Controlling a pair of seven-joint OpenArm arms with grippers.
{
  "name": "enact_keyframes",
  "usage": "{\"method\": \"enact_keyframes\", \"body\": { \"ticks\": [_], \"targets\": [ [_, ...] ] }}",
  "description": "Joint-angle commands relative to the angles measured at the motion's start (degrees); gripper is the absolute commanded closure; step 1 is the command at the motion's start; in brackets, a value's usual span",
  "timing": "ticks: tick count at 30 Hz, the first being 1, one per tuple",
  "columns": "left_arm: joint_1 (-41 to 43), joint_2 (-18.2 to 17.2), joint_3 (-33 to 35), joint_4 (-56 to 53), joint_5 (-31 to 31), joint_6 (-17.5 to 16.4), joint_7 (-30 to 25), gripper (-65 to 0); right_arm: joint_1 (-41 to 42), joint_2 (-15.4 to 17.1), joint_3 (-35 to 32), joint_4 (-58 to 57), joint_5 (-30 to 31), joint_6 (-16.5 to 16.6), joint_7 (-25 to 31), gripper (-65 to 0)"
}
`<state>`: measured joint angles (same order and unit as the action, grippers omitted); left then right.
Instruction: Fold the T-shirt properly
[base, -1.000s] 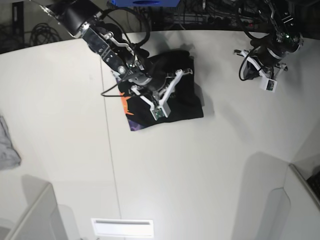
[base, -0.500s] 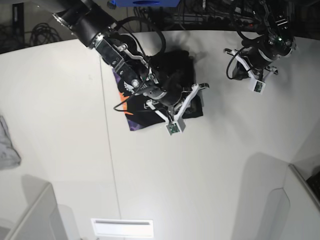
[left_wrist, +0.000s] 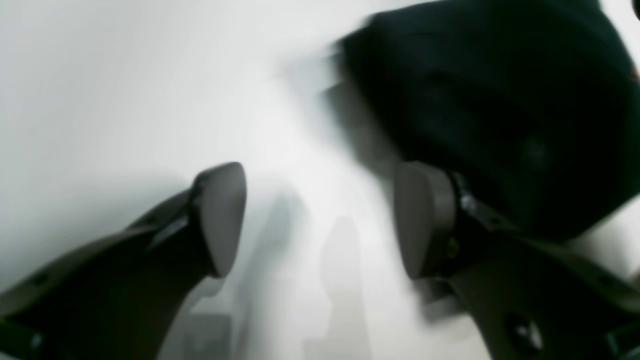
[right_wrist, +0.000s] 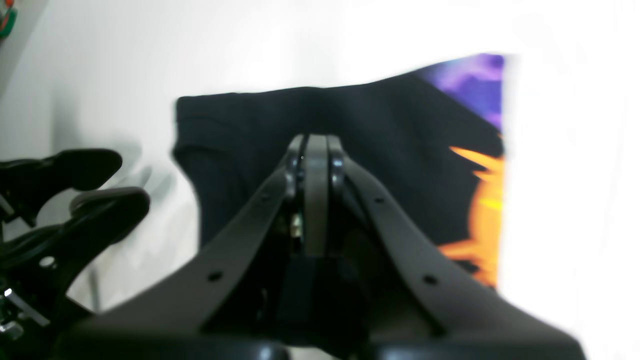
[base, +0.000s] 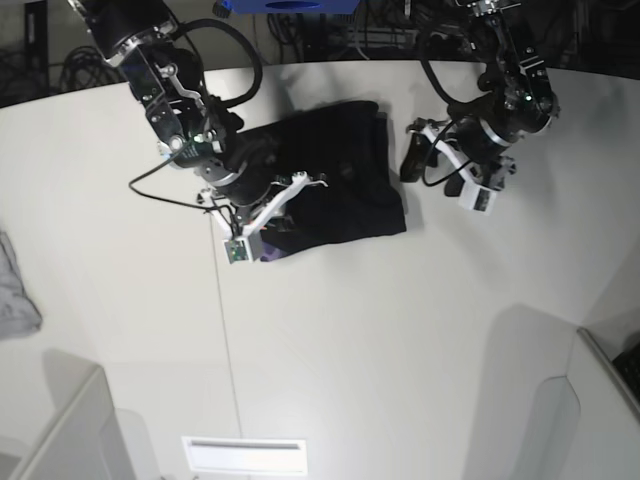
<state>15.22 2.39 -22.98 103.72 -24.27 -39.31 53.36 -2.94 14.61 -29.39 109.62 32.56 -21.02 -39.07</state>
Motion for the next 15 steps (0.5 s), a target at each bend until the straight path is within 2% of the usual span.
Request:
{"method": "enact_keyframes", "body": {
  "ticks": [1, 3, 8, 9, 11, 15],
  "targets": [
    [-0.5, -0.1, 1.3, -0.2, -1.1, -0.7, -0.9, -46.6, 0.1, 0.3, 0.9, 1.6, 0.0, 0.5, 1.1, 0.0],
    [-1.5, 0.1, 3.6, -2.8, -2.2, -0.7, -0.9, -46.4, -1.1, 1.0, 2.0, 2.1, 0.0, 0.5, 1.3, 0.0],
    [-3.9, 0.0, 4.8, -11.6, -11.0, -0.7, -1.2, -46.4, -3.4, 2.5, 5.3, 2.8, 0.0, 0.7, 1.4, 0.0],
    [-4.1, 0.0, 4.9, -12.3, -11.1, -0.7, -1.2, -46.4, -3.5, 2.7, 5.5, 2.8, 0.0, 0.9, 1.4, 0.0],
    [-4.6, 0.2, 5.0, -13.4, -11.0, 1.6, -1.4, -46.4, -3.9, 2.9, 6.0, 2.8, 0.0, 2.4, 1.4, 0.0],
    [-4.6, 0.1, 4.8, -12.8, -11.4, 3.4, -1.3, -46.4, -4.8, 2.9, 7.5, 2.8, 0.0, 2.9, 1.4, 0.0]
  ]
}}
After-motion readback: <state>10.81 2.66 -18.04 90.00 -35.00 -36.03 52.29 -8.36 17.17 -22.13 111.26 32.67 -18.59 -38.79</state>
